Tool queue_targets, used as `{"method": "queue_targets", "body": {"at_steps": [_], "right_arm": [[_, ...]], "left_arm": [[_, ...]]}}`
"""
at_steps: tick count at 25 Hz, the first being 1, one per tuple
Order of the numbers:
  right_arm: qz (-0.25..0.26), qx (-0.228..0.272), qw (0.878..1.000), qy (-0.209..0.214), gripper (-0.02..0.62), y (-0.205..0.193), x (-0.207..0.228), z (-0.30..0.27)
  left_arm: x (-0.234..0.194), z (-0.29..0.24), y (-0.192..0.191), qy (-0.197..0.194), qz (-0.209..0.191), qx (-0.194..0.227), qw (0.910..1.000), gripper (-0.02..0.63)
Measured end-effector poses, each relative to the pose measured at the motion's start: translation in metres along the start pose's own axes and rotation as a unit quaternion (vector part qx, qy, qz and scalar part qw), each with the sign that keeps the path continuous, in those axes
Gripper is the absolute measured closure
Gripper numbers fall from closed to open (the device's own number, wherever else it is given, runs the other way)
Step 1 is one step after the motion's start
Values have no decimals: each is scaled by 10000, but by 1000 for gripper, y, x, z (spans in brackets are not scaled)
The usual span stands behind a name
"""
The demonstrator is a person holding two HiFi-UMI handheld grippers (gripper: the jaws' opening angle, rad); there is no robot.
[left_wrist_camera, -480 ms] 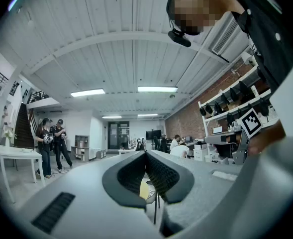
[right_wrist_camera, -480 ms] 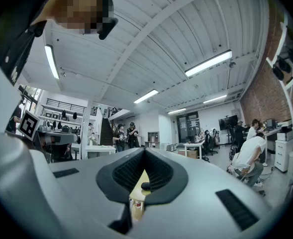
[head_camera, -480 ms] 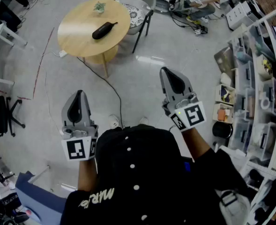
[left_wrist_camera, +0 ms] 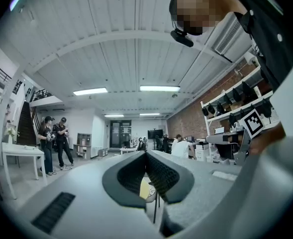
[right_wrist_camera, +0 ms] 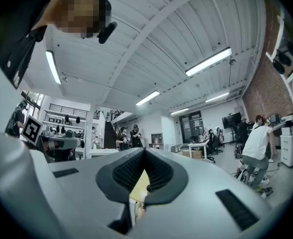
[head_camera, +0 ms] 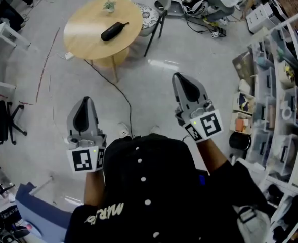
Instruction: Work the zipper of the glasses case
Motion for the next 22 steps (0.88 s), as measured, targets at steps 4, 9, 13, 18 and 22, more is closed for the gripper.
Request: {"method": "queue_targets", "body": {"at_steps": [4,9,13,18,22], "right_arm": [[-72,25,10000,34,594,1,-3,0],[6,-40,10000,-3,595,0,-4,-1],[32,-32,10000,-15,594,0,-7,-4],[50,-93,9999,89,542,-6,-15,-10],[-78,-68,9999,99,365,-8,-20,-17]], "left_arm": [[1,1,1,-15,-125,33,9999,601],[-2,1,-1,28,-108,20,9999,601],[-11,3,-4,100,-21,-67,9999,601],[-19,2,-8,81,-70,-50,9999,569],[-33,1,-8,267,-99,-7,9996,386]]}}
Point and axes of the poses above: the fingertips, and each gripper's own axes: z backward along the fingers, x to its right, y out of its top, the point moved 7 cm from there along z, backward along the fingers, and after that the axes turned 11 degrees about x, right-handed, at the moved point
